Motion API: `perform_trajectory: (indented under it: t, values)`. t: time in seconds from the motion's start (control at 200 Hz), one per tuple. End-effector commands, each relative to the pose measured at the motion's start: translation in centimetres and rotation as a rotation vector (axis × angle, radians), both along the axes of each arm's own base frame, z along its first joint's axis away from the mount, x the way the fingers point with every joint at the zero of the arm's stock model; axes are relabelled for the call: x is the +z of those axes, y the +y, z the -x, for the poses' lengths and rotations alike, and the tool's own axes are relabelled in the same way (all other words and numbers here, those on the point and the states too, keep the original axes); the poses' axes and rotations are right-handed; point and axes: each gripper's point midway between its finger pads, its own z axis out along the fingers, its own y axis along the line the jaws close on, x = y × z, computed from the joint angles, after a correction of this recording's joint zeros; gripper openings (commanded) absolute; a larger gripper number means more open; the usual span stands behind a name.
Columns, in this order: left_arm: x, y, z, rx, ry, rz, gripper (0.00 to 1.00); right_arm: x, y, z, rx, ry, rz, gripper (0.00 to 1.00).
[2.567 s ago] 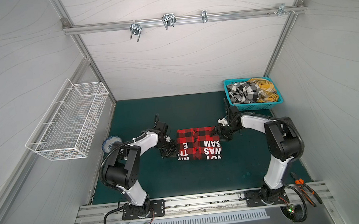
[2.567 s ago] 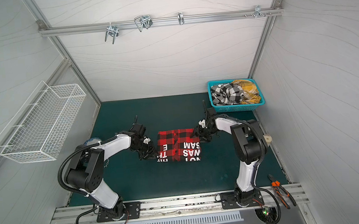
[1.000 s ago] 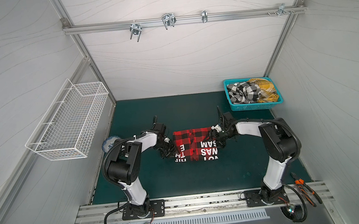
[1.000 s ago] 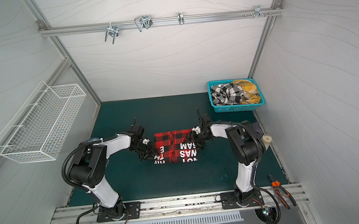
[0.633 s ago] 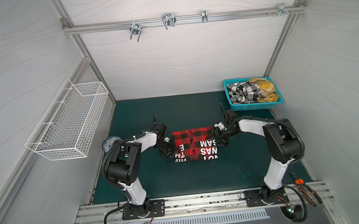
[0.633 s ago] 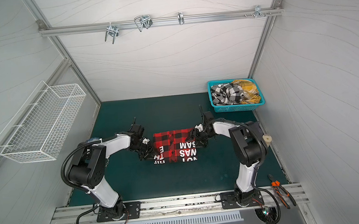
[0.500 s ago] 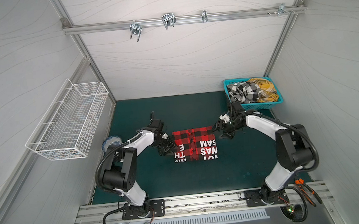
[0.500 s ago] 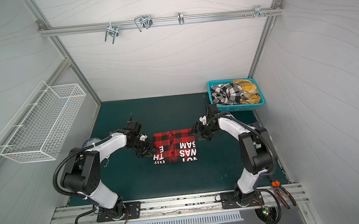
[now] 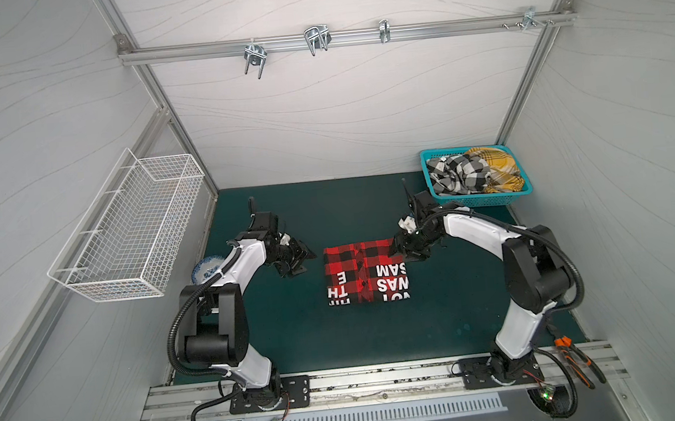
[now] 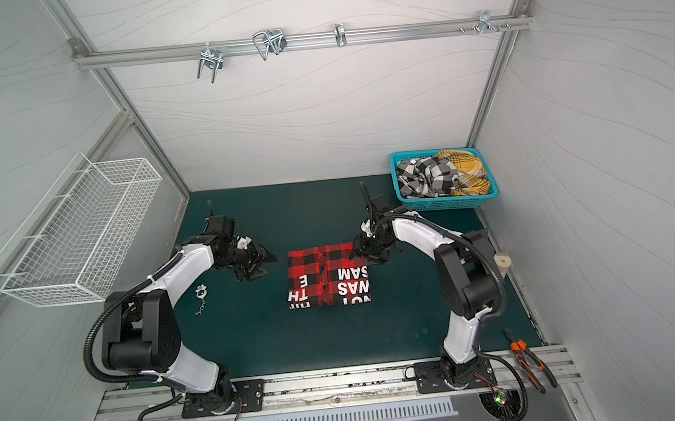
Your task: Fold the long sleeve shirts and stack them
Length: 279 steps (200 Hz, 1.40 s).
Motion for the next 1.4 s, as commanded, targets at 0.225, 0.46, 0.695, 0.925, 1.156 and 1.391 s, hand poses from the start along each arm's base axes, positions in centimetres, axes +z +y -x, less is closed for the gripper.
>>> perform_trajectory:
  t: [0.225,0.46,0.695,0.925,1.156,1.391]
  values:
    - [-3.4,-0.6,-0.7,0.027,0.061,0.052,0.70,-5.8,-0.1,0.5,0.029,0.078,0.024,0.55]
    - [-5.5,-1.3,1.2,0.057,0.103,0.108,0.82,-3.2,-1.3,0.8,0.070,0.025,0.084,0.55]
    - [-5.4,-1.2,1.7,0.079,0.068,0.107,0.78,3.5,-1.6,1.0,0.068,-0.115,0.100,0.54]
    - [-5.5,-1.9,0.7,0.087,0.051,0.165,0.84,1.6,0.7,1.3,0.078,-0.074,0.075,0.32]
    - [-6.2,-1.9,0.9,0.088,0.075,0.158,0.85,-3.7,0.2,0.9,0.061,-0.002,0.145,0.23]
    - [-8.2,-2.4,2.5,0.082,0.122,0.129,0.97,-7.5,-1.9,2.1,0.051,0.067,0.231,0.22]
